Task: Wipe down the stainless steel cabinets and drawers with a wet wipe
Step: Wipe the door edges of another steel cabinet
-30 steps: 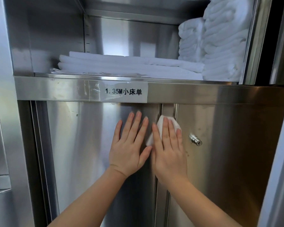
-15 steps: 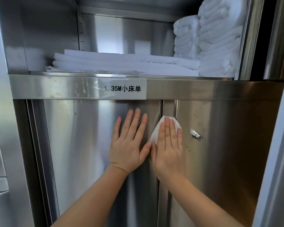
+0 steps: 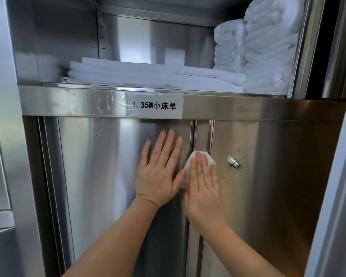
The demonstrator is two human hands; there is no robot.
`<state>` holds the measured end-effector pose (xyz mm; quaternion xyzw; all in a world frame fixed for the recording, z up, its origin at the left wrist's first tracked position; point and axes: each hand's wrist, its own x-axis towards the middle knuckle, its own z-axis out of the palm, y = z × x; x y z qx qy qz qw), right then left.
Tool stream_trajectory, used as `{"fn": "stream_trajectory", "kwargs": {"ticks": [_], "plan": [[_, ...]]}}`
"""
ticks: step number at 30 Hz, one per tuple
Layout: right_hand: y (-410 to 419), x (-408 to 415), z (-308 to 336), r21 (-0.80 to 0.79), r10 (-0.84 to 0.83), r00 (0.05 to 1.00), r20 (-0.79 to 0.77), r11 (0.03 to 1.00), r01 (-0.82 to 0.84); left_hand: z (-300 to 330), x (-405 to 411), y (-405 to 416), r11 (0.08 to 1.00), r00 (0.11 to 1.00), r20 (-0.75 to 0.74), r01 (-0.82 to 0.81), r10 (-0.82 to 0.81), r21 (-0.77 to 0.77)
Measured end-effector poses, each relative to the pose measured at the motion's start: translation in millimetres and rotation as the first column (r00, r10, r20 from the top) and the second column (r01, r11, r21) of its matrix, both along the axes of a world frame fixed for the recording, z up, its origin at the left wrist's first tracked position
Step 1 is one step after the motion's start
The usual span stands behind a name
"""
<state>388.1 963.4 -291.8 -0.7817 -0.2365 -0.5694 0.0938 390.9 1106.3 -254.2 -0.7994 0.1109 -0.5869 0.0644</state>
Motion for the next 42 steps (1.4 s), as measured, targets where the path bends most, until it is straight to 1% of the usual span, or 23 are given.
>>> {"fn": "stream_trajectory", "kwargs": {"ticks": [3, 6, 8, 10, 12, 14, 16, 18, 21, 22, 24, 26, 28, 30, 32, 34, 36, 37, 39, 42], "plan": [[0, 2, 20, -0.004, 0.008, 1.0, 0.006, 1.0, -0.008, 0, 0, -1, 1.0, 1.0, -0.006, -0.001, 0.001, -0.002], [5, 7, 64, 0.052, 0.013, 1.0, 0.021, 0.999, -0.014, -1, 0, -2, 1.0, 1.0, -0.006, 0.018, -0.019, -0.011], [6, 11, 73, 0.069, 0.017, 0.999, 0.034, 0.997, -0.019, 0, 1, -2, 1.0, 1.0, 0.006, 0.026, -0.026, -0.013], [4, 12, 56, 0.065, 0.036, 0.999, 0.033, 0.997, -0.038, -1, 1, -2, 0.999, 0.999, 0.02, 0.034, -0.034, -0.012], [1, 9, 16, 0.053, 0.05, 0.999, 0.018, 0.997, -0.051, -1, 0, -2, 1.0, 0.999, 0.018, 0.029, -0.029, -0.008], [-3, 1, -28, -0.007, 0.037, 0.999, -0.015, 0.999, -0.038, -1, -2, -3, 1.0, 1.0, 0.008, 0.023, -0.023, -0.013], [-8, -2, -43, -0.048, 0.025, 0.999, -0.032, 0.998, -0.027, 0, -3, -4, 1.0, 1.0, 0.006, 0.013, -0.012, -0.01], [-6, 2, -21, -0.037, 0.028, 0.999, -0.018, 0.999, -0.028, 0, -2, -4, 1.0, 1.0, 0.01, 0.015, -0.015, -0.008], [0, 13, 37, 0.05, 0.065, 0.997, 0.05, 0.996, -0.067, -2, 0, -3, 1.0, 1.0, 0.02, 0.011, -0.011, -0.005], [1, 16, 47, 0.066, 0.069, 0.996, 0.053, 0.995, -0.073, -2, 0, -3, 1.0, 1.0, 0.022, 0.01, -0.01, -0.005], [3, 15, 35, 0.087, 0.074, 0.996, 0.049, 0.993, -0.078, -2, 0, -3, 1.0, 1.0, 0.025, 0.015, -0.014, -0.005], [4, 9, -8, 0.092, 0.076, 0.997, 0.025, 0.993, -0.078, -2, -1, -2, 1.0, 1.0, 0.027, 0.003, -0.003, 0.0], [3, -2, -59, 0.059, 0.055, 0.998, -0.023, 0.997, -0.053, -2, -1, -3, 1.0, 0.999, 0.034, -0.006, 0.006, 0.006], [2, -5, -77, 0.029, 0.039, 0.998, -0.046, 0.999, -0.038, -2, -1, -2, 1.0, 0.999, 0.047, -0.004, 0.003, 0.007], [6, 0, -53, 0.048, 0.034, 0.999, -0.027, 0.998, -0.033, -3, 0, -3, 1.0, 0.999, 0.049, 0.007, -0.007, 0.0], [10, 8, -7, 0.102, 0.035, 0.999, 0.03, 0.994, -0.038, -3, 1, -3, 1.0, 0.999, 0.05, 0.016, -0.016, -0.006], [13, 13, 33, 0.144, 0.034, 0.999, 0.04, 0.989, -0.039, -3, 2, -3, 1.0, 0.999, 0.051, 0.02, -0.02, -0.007], [13, 14, 43, 0.146, 0.034, 0.999, 0.033, 0.989, -0.039, -3, 2, -3, 1.0, 0.998, 0.054, 0.023, -0.022, -0.007], [11, 12, 37, 0.137, 0.048, 0.999, 0.021, 0.989, -0.051, -3, 2, -3, 1.0, 0.998, 0.057, 0.027, -0.027, -0.003], [7, 2, -18, 0.087, 0.046, 0.998, -0.04, 0.995, -0.043, -3, 0, -3, 1.0, 0.998, 0.051, 0.022, -0.022, -0.001]]}}
